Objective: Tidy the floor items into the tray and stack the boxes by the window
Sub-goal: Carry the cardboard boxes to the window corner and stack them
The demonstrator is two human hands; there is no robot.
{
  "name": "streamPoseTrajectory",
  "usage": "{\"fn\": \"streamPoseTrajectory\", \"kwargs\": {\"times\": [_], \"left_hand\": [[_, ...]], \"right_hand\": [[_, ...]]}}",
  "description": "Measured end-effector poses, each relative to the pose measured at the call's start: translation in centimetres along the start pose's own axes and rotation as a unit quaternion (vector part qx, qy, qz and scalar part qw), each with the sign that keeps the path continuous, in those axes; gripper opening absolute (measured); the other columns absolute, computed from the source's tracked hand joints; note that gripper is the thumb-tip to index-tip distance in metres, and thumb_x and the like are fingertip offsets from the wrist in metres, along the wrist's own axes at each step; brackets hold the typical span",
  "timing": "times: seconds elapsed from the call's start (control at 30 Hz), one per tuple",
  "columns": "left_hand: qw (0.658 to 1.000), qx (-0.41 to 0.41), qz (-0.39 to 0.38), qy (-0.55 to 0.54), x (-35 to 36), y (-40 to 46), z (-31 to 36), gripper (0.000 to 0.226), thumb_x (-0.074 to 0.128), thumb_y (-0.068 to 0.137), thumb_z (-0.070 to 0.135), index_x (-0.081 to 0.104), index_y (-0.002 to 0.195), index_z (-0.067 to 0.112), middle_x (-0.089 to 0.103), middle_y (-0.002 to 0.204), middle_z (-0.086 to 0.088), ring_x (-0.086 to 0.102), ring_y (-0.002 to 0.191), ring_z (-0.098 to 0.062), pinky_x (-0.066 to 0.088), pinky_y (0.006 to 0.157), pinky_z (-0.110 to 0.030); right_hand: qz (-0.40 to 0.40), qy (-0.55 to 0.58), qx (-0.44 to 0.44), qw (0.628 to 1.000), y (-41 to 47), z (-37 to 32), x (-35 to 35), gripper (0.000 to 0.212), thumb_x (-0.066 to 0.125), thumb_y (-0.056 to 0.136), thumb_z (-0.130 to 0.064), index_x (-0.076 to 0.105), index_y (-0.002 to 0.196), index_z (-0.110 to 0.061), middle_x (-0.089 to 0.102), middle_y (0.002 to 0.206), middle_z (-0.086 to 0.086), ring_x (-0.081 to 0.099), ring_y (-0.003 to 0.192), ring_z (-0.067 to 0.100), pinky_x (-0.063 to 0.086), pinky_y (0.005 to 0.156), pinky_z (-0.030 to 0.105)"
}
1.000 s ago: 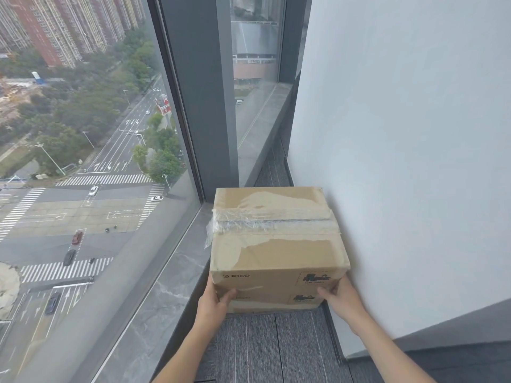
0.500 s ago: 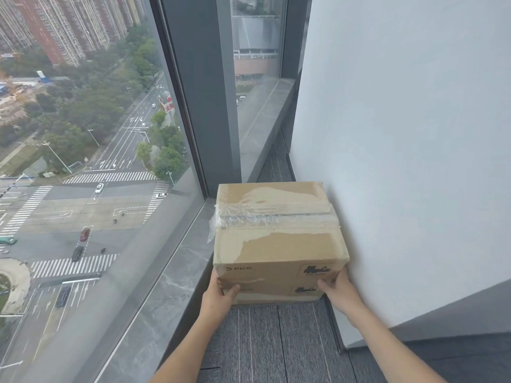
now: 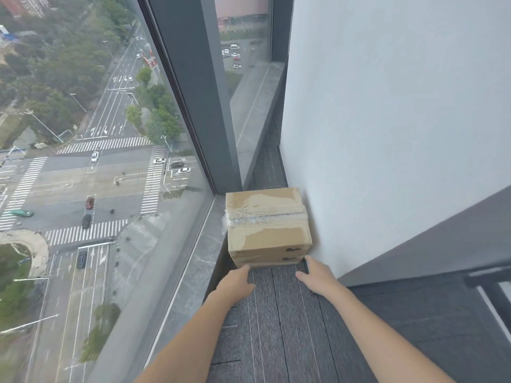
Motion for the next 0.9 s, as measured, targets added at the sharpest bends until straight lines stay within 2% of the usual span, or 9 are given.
{"fn": "streamPoseTrajectory", "kwargs": {"times": [0.07, 0.17, 0.23, 0.3, 0.4, 0.5, 0.63, 0.73, 0.9], "left_hand": [[1.0, 0.01, -0.014, 0.023, -2.2, -4.0, 2.8, 0.061, 0.056, 0.094, 0.03, 0.032, 0.148, 0.019, 0.064, 0.118, -0.011, 0.065, 0.093, -0.024, 0.055, 0.081, -0.038], [0.997, 0.028, -0.032, 0.068, -5.4, -10.0, 7.2, 0.058, 0.056, 0.095, 0.03, 0.033, 0.147, 0.014, 0.061, 0.124, -0.012, 0.062, 0.099, -0.026, 0.052, 0.082, -0.037], [0.994, 0.043, -0.036, 0.098, -7.7, -14.6, 10.6, 0.056, 0.054, 0.096, 0.031, 0.034, 0.145, 0.013, 0.059, 0.126, -0.013, 0.06, 0.099, -0.025, 0.051, 0.081, -0.036], [0.991, 0.06, -0.037, 0.114, -9.5, -19.1, 14.0, 0.055, 0.053, 0.096, 0.033, 0.037, 0.144, 0.012, 0.056, 0.133, -0.012, 0.058, 0.11, -0.027, 0.051, 0.09, -0.038], [0.986, 0.091, -0.039, 0.137, -11.4, -25.0, 18.9, 0.05, 0.055, 0.094, 0.033, 0.044, 0.138, 0.012, 0.055, 0.136, -0.01, 0.056, 0.117, -0.027, 0.049, 0.095, -0.039], [0.97, 0.145, -0.035, 0.191, -11.4, -29.6, 23.5, 0.049, 0.056, 0.093, 0.029, 0.048, 0.138, 0.012, 0.055, 0.137, -0.01, 0.053, 0.122, -0.029, 0.046, 0.097, -0.036], [0.943, 0.225, -0.039, 0.244, -8.8, -34.4, 28.8, 0.047, 0.056, 0.092, 0.028, 0.05, 0.136, 0.014, 0.059, 0.132, -0.008, 0.057, 0.118, -0.027, 0.048, 0.096, -0.036], [0.909, 0.277, -0.067, 0.303, -4.6, -38.3, 32.2, 0.048, 0.058, 0.091, 0.029, 0.05, 0.136, 0.015, 0.059, 0.132, -0.01, 0.057, 0.118, -0.028, 0.047, 0.095, -0.034], [0.842, 0.365, -0.116, 0.379, 5.1, -47.1, 37.7, 0.047, 0.06, 0.091, 0.03, 0.053, 0.135, 0.014, 0.057, 0.137, -0.008, 0.053, 0.125, -0.026, 0.043, 0.098, -0.032]], "right_hand": [[-0.008, -0.005, 0.0, 1.0, -4.3, -2.1, -2.5, 0.068, 0.054, 0.093, -0.036, 0.028, 0.152, -0.013, 0.043, 0.152, 0.008, 0.049, 0.13, 0.024, 0.045, 0.098, 0.033], [-0.001, -0.003, 0.001, 1.0, -11.7, -5.3, -7.0, 0.064, 0.055, 0.095, -0.031, 0.03, 0.15, -0.011, 0.049, 0.143, 0.011, 0.054, 0.121, 0.025, 0.045, 0.084, 0.031], [0.005, 0.009, 0.008, 1.0, -17.0, -6.8, -10.0, 0.067, 0.056, 0.095, -0.029, 0.027, 0.153, -0.011, 0.044, 0.148, 0.011, 0.049, 0.129, 0.026, 0.042, 0.092, 0.032], [0.009, 0.022, 0.013, 1.0, -22.4, -7.7, -12.9, 0.068, 0.059, 0.093, -0.029, 0.031, 0.153, -0.013, 0.042, 0.151, 0.009, 0.046, 0.134, 0.025, 0.04, 0.1, 0.033], [0.026, 0.035, 0.027, 0.999, -30.3, -7.9, -16.6, 0.065, 0.065, 0.089, -0.029, 0.041, 0.147, -0.011, 0.05, 0.144, 0.009, 0.053, 0.125, 0.027, 0.045, 0.101, 0.036], [0.068, 0.056, 0.047, 0.995, -37.7, -6.3, -18.5, 0.067, 0.065, 0.088, -0.031, 0.041, 0.148, -0.013, 0.049, 0.146, 0.008, 0.051, 0.129, 0.024, 0.043, 0.102, 0.034], [0.135, 0.107, 0.104, 0.979, -47.5, -1.4, -19.2, 0.056, 0.065, 0.089, -0.027, 0.049, 0.14, -0.012, 0.057, 0.136, 0.011, 0.056, 0.122, 0.026, 0.046, 0.099, 0.035], [0.182, 0.139, 0.176, 0.957, -55.9, 4.1, -17.8, 0.062, 0.064, 0.09, -0.036, 0.043, 0.146, -0.018, 0.052, 0.142, 0.008, 0.053, 0.127, 0.024, 0.044, 0.102, 0.034], [0.252, 0.21, 0.26, 0.908, -70.6, 12.5, -12.7, 0.063, 0.065, 0.09, -0.033, 0.043, 0.146, -0.016, 0.048, 0.147, 0.007, 0.049, 0.131, 0.022, 0.041, 0.103, 0.03]]}}
Point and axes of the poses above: each hand's wrist, its own y-axis towards the middle knuckle, its own x-axis out of the palm, z = x × y, the point moved 7 cm from there along y, towards the middle knuckle
